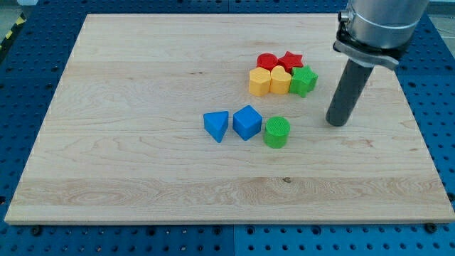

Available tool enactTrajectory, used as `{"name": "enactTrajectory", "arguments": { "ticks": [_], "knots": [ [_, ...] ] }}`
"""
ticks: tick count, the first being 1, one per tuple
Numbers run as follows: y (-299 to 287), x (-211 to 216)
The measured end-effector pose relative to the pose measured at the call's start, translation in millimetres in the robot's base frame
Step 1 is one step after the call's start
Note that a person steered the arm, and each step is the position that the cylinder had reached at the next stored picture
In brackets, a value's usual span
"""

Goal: Push the green circle to the bottom of the green star

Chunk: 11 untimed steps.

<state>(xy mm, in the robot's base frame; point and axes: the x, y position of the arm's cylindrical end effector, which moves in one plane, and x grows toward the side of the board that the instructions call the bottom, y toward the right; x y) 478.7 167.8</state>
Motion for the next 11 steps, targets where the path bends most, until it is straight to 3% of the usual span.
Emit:
{"name": "enactTrajectory", "arguments": {
  "ticks": [6,8,10,11],
  "knots": [
    [-13,53],
    [-54,78],
    [-136,68],
    [-135,44]
  ]
}}
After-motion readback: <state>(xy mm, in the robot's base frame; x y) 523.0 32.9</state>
